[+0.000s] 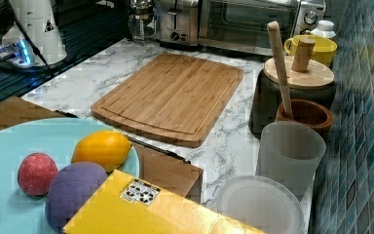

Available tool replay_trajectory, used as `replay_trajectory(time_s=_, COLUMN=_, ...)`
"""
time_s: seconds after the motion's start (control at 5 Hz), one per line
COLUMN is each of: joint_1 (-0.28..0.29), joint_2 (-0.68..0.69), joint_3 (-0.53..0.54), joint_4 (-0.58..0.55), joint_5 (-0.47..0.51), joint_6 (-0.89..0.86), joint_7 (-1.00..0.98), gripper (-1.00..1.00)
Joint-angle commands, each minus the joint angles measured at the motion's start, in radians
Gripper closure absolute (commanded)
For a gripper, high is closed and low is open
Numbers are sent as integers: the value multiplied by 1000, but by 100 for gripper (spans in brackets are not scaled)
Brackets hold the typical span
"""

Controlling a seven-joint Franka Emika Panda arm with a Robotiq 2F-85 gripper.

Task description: Turn on the toaster.

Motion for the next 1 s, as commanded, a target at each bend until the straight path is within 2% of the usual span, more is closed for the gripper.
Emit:
replay_trajectory(time_s=0.2, joint_1=76, joint_2=-148, joint_3=58, joint_4=-171, joint_5=156, joint_6=58, joint_7=-251, gripper=100)
replay_trajectory(time_s=0.4, joint_1=82, joint_2=-135, joint_3=98, joint_4=-174, joint_5=125, joint_6=22, joint_7=-239, gripper=100)
replay_trajectory(time_s=0.6, joint_1=129, joint_2=-164, joint_3=82, joint_4=-204, joint_5=134, joint_6=15, joint_7=-270, gripper=100)
replay_trajectory(time_s=1.0, joint_1=111, joint_2=-155, joint_3=176, joint_4=-230, joint_5=116, joint_6=-19, joint_7=-182, gripper=100)
